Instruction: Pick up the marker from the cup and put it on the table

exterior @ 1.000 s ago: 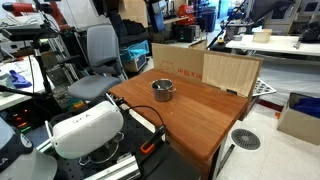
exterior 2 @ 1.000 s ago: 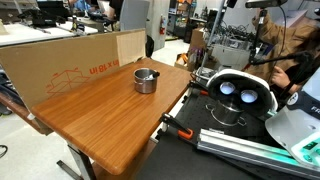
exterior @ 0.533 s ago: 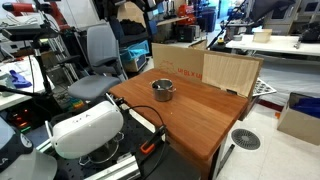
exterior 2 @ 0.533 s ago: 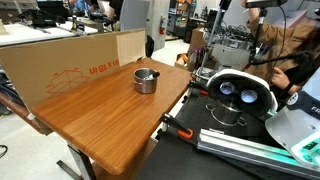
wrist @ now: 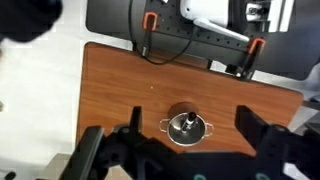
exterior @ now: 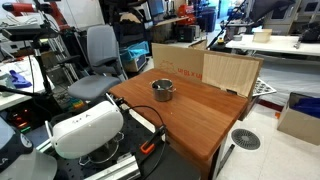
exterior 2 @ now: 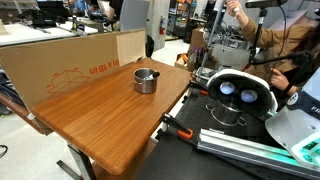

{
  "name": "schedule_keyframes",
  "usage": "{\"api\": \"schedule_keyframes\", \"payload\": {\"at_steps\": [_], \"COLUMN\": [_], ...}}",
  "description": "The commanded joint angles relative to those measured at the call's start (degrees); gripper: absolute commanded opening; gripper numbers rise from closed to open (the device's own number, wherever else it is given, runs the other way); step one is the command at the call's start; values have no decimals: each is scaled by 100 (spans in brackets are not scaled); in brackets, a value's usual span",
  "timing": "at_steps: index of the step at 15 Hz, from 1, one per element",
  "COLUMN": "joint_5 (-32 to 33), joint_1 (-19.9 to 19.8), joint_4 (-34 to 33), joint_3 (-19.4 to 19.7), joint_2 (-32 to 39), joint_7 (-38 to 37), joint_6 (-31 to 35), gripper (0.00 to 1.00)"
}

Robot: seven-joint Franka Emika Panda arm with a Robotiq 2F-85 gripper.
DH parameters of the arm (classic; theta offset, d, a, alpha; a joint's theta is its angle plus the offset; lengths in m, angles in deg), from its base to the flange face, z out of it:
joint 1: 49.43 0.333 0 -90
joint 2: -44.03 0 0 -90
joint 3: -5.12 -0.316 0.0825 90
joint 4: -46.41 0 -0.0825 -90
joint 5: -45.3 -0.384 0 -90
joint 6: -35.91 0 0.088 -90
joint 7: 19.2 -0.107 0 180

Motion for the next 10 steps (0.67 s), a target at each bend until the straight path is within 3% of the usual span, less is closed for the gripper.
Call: {"api": "schedule_keyframes", "payload": {"at_steps": [1, 10], "joint_5": [-309, -951], "joint_1": [116, 107], "joint_4": [-456, -1603], "joint_3": [-210, -619], "joint_2": [785, 2830], "joint_7": [-320, -1093], "joint_6": [-59, 96], "gripper": [100, 100]}}
